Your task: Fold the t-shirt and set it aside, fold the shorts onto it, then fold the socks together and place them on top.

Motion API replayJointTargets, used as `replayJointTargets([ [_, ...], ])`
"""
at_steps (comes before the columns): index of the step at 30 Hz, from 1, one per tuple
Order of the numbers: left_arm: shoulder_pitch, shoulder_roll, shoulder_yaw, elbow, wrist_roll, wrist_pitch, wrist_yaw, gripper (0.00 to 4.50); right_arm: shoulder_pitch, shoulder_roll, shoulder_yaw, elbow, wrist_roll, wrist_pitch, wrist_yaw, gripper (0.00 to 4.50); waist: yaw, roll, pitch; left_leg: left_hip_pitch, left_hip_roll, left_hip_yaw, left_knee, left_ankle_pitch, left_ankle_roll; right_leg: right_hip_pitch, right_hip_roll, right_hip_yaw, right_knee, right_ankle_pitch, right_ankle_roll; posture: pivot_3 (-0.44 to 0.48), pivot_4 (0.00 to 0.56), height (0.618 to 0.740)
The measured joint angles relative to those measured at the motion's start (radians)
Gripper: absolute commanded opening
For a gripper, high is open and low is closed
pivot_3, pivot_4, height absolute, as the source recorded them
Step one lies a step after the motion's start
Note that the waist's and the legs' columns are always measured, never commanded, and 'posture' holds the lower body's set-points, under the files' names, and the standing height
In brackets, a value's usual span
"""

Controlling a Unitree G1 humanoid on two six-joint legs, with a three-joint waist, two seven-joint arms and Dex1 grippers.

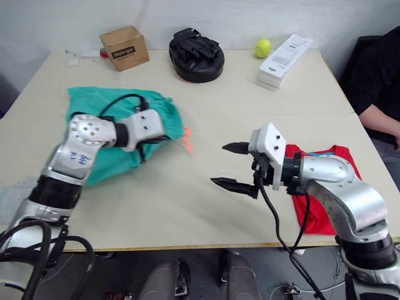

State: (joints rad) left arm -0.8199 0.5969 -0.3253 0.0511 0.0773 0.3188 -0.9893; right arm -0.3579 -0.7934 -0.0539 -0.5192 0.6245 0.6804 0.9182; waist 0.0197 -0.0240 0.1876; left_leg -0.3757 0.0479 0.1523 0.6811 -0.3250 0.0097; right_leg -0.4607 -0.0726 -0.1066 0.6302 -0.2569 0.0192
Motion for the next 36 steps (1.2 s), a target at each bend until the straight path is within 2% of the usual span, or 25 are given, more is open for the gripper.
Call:
replayJointTargets([
  [4,0.005,-0.088,-0.077,-0.109,-0.057,0.117,-0.079,0.03,0.051,-0.054,-0.016,-0.006,-0.054,-0.052,0.006,4.50,-0.001,0.000,0.000,0.001,0.000,0.000,0.001,0.000,0.000,0.000,0.002,0.001,0.001,0.000,0.000,0.000,0.150,0.740],
  [10,0.069,-0.121,-0.139,-0.191,-0.093,0.251,-0.104,0.03,0.112,-0.102,-0.025,-0.010,-0.137,-0.126,0.010,4.50,-0.005,0.000,0.000,0.002,0.001,-0.001,0.001,0.001,-0.001,0.001,0.003,0.003,0.001,0.000,0.000,0.000,0.150,0.740],
  [13,0.087,-0.122,-0.115,-0.250,-0.149,0.362,-0.102,0.61,0.127,-0.107,-0.025,-0.012,-0.156,-0.156,0.022,4.50,-0.005,-0.001,0.000,0.001,0.001,-0.002,0.001,0.001,-0.001,0.001,0.003,0.003,0.001,0.000,0.000,0.000,0.150,0.740],
  [16,0.088,-0.096,-0.049,-0.314,-0.227,0.463,-0.111,1.55,0.127,-0.107,-0.024,-0.020,-0.161,-0.178,0.034,4.50,-0.006,-0.001,0.000,0.002,0.001,-0.003,0.001,0.001,-0.001,0.001,0.003,0.003,0.001,0.000,0.001,0.000,0.150,0.740],
  [20,0.101,-0.003,0.062,-0.393,-0.359,0.546,-0.163,2.84,0.109,-0.107,0.007,-0.020,-0.171,-0.204,0.060,4.50,-0.012,-0.001,0.000,0.002,0.001,-0.003,0.001,0.001,-0.001,0.001,0.003,0.003,0.002,-0.001,0.000,0.000,0.150,0.740],
  [25,0.212,0.221,0.167,-0.436,-0.421,0.510,-0.239,4.44,0.098,-0.107,0.067,-0.018,-0.207,-0.267,0.114,4.50,-0.021,0.000,0.000,0.003,0.001,-0.004,0.001,0.001,-0.002,0.002,0.003,0.003,0.002,-0.002,0.000,0.000,0.150,0.740],
  [27,0.340,0.350,0.207,-0.443,-0.398,0.433,-0.259,4.48,0.096,-0.106,0.101,-0.017,-0.231,-0.305,0.140,4.50,-0.026,-0.001,0.000,0.003,0.002,-0.003,0.000,0.000,-0.003,0.001,0.003,0.003,0.002,-0.002,-0.002,0.000,0.150,0.740],
  [31,0.646,0.524,0.317,-0.446,-0.294,0.264,-0.243,4.48,0.089,-0.087,0.153,0.025,-0.254,-0.377,0.187,4.50,-0.024,-0.001,0.000,0.004,0.002,-0.003,0.000,-0.001,-0.004,0.001,0.002,0.002,0.003,-0.003,-0.002,0.000,0.150,0.740],
  [33,0.807,0.554,0.398,-0.473,-0.266,0.211,-0.240,4.48,0.069,-0.064,0.177,0.075,-0.269,-0.413,0.209,4.50,-0.022,-0.001,0.001,0.004,0.002,-0.003,0.001,-0.001,-0.002,0.001,0.001,0.002,0.003,-0.003,-0.002,0.000,0.150,0.740],
  [36,0.995,0.552,0.546,-0.564,-0.262,0.196,-0.242,4.48,0.019,-0.042,0.213,0.145,-0.291,-0.470,0.247,4.50,-0.016,-0.002,0.001,0.003,0.001,-0.004,0.001,-0.002,-0.001,0.002,0.000,0.001,0.002,-0.003,-0.002,0.000,0.150,0.740],
])
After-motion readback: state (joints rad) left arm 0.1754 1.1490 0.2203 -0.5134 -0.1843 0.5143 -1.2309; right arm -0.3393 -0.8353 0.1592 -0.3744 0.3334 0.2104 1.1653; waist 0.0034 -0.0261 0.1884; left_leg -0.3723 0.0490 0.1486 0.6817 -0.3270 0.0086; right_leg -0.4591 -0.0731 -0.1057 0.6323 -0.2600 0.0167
